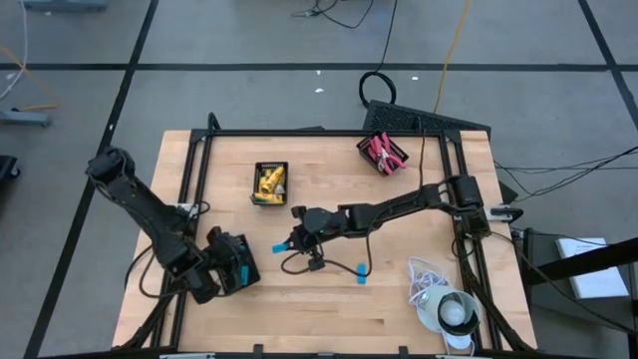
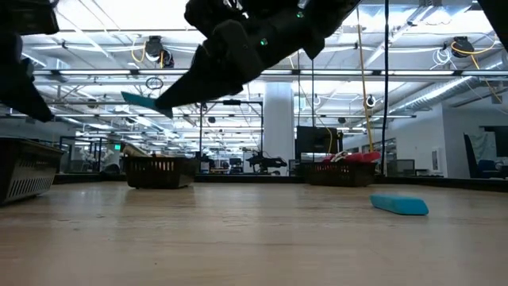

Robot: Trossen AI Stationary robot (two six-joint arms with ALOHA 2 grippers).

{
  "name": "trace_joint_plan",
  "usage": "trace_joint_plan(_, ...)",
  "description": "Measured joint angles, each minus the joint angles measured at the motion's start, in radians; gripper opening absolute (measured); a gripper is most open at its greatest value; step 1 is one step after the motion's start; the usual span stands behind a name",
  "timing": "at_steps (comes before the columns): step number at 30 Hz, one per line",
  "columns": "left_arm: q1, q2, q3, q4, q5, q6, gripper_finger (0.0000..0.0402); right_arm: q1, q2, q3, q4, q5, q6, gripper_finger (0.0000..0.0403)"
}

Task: Pick & Place School Supplies
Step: Put the blue eraser into the bottom black bin

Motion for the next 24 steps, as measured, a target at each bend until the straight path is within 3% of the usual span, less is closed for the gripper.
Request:
trace_joint_plan(7, -0.047, -0.005, 0.000, -0.015, 0.094, -0.093, 0.0076, 0.023, -0.002, 0.000, 0.021, 0.000, -0.001, 0.0038)
trace_joint_plan(10, -0.045, 0.006, 0.000, 0.011, 0.052, -0.070, 0.0076, 0.028, -0.002, 0.000, 0.033, -0.001, -0.002, 0.0036)
trace_joint_plan(14, 0.010, 0.005, 0.000, 0.160, -0.042, 0.108, 0.0076, 0.028, -0.002, 0.000, 0.033, 0.000, -0.009, 0.0030)
trace_joint_plan(17, 0.066, 0.005, 0.000, 0.264, -0.043, 0.265, 0.0076, 0.027, -0.002, 0.000, 0.035, 0.003, -0.009, 0.0002)
trace_joint_plan(24, 0.131, 0.005, 0.000, 0.296, -0.022, 0.411, 0.0077, 0.028, -0.002, 0.000, 0.032, 0.002, -0.011, 0.0005)
